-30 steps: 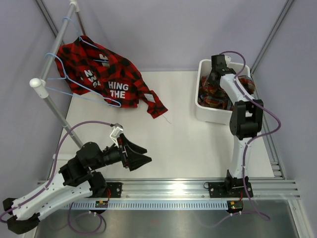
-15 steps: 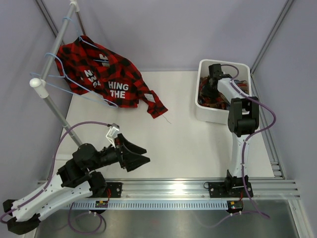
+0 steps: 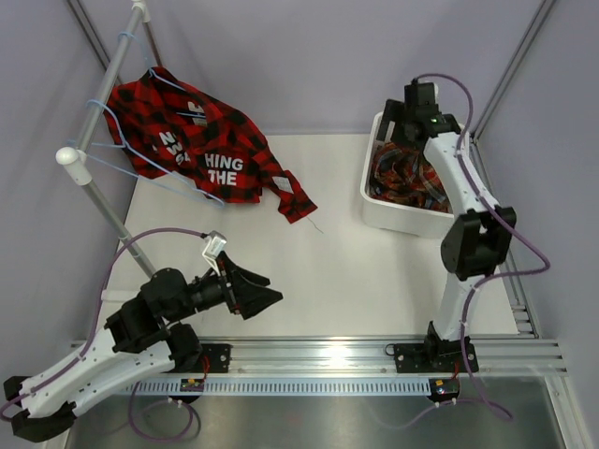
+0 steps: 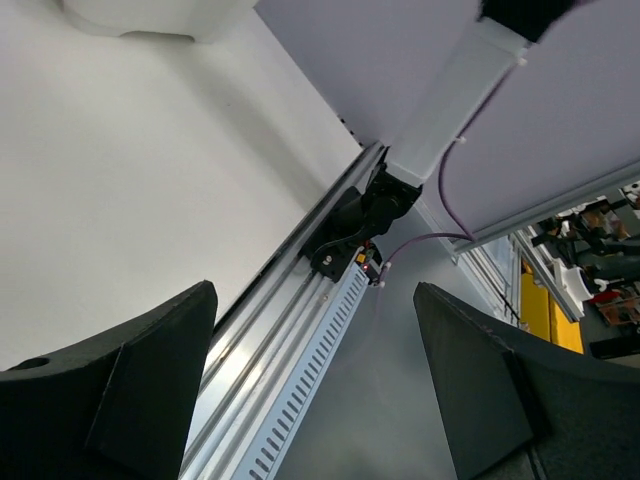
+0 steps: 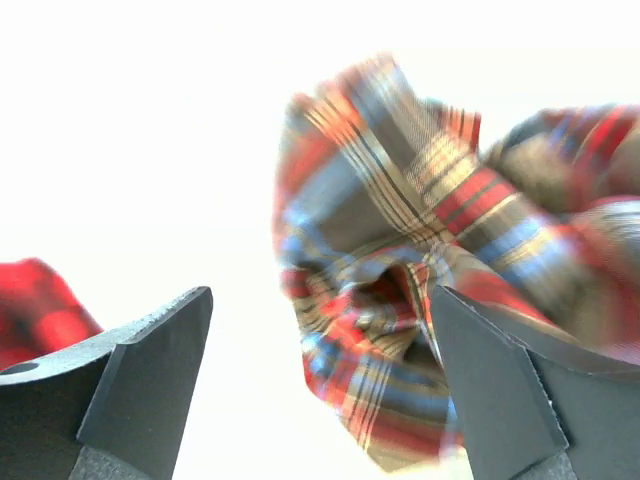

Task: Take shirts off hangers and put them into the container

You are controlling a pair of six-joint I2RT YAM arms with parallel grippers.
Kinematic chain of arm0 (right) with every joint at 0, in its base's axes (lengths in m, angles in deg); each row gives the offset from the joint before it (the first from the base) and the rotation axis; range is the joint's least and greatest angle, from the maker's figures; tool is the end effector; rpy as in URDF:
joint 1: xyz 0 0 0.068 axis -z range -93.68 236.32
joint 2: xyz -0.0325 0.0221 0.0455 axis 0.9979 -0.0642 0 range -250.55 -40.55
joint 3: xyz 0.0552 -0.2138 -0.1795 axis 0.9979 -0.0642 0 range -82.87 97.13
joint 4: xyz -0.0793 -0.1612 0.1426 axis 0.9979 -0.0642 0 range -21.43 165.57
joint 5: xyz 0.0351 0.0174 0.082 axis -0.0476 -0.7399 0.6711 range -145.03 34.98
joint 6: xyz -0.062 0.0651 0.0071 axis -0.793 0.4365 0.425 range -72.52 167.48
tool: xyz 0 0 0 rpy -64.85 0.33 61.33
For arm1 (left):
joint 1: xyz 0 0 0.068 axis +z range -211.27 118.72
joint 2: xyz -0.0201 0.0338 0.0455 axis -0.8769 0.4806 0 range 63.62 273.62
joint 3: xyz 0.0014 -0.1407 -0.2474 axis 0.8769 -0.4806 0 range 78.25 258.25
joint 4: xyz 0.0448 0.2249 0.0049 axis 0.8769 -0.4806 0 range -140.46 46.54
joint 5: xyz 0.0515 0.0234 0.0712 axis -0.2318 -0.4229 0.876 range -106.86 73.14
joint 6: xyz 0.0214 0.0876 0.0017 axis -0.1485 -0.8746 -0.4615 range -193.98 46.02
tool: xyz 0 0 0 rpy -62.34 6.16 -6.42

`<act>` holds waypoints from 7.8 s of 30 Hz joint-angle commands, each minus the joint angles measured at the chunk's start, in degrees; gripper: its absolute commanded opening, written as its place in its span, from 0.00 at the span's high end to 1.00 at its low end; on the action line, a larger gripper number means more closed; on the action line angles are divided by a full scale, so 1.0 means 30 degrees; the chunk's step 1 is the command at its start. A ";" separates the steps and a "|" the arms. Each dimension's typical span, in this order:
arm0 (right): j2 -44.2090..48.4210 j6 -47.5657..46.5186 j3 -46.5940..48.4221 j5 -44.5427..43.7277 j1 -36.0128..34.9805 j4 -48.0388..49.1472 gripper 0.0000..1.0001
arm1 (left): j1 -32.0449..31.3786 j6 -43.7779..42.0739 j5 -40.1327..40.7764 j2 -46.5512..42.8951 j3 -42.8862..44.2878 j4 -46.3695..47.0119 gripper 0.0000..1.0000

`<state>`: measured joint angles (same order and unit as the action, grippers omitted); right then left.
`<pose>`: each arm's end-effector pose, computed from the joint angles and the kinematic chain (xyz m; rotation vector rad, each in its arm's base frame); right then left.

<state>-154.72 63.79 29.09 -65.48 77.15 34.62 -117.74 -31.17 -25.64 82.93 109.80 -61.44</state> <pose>0.4539 0.0584 0.3124 0.2349 2.2966 0.0145 0.0477 -0.0945 0.2927 0.3530 1.8505 -1.3888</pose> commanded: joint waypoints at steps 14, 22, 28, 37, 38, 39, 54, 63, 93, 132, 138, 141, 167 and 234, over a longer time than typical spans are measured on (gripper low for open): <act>0.6418 -0.6404 0.0795 1.5376 -0.1573 0.7580 0.00 | -0.0074 0.0085 -0.3457 0.1325 0.0528 0.3790 0.14; 0.1587 -0.4068 0.3691 2.1559 -0.1602 1.2707 0.01 | -0.0074 0.0234 -0.5511 0.2819 0.0732 0.4880 0.15; -0.1520 -0.4472 0.6738 2.3143 -0.2480 1.2886 0.02 | -0.0074 -0.0002 -0.6272 0.3142 0.0383 0.5376 0.15; -0.6909 -0.3124 1.1541 2.3907 -0.4440 1.5406 0.03 | -0.0074 -0.0440 -0.6424 0.3584 0.0059 0.5261 0.16; -0.7378 -0.3124 1.2010 2.3848 -0.4618 1.5436 0.03 | -0.0074 -0.0470 -0.6276 0.3467 0.0059 0.5057 0.16; -0.8137 -0.3124 1.2769 2.3790 -0.4764 1.5582 0.04 | -0.0103 -0.0470 -0.6129 0.3262 0.0030 0.4968 0.16; -1.0459 -0.4383 1.3479 2.2617 -0.6376 1.7780 0.06 | -0.0074 -0.0851 -0.5570 0.3465 -0.0584 0.4262 0.18; -1.0547 -0.3974 1.3832 2.3437 -0.7021 1.8630 0.08 | -0.0074 -0.0851 -0.5981 0.4169 -0.1025 0.5055 0.17; -1.2099 -0.7049 1.5443 1.9835 -0.8575 1.8894 0.18 | -0.0074 0.0672 -0.6185 0.2909 -0.1230 0.5875 0.18; -1.1953 -0.4563 1.5941 1.8693 -0.8779 2.3138 1.00 | -0.0103 0.1317 -0.6713 0.2675 -0.1697 0.7339 0.20; -1.2011 -0.2835 1.5971 1.6734 -0.8897 2.5774 1.00 | -0.0103 0.1668 -0.6771 0.2440 -0.2079 0.7808 0.20; -1.2070 -0.1574 1.5883 1.5592 -0.8955 2.7445 1.00 | -0.0103 0.1669 -0.6801 0.2440 -0.2197 0.7838 0.21; -0.7533 -0.1452 1.1521 1.4238 -0.9014 2.9295 1.00 | -0.0103 0.0967 -0.6537 0.1005 -0.1962 0.6725 0.21; 1.7607 -0.4179 -0.1696 1.4297 -0.4268 0.7000 1.00 | -0.0074 -0.6206 1.2271 1.4038 1.7775 0.8131 0.42</act>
<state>-103.20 51.64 23.17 -22.56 64.60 53.59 -117.74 -45.75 3.95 123.87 157.49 -42.14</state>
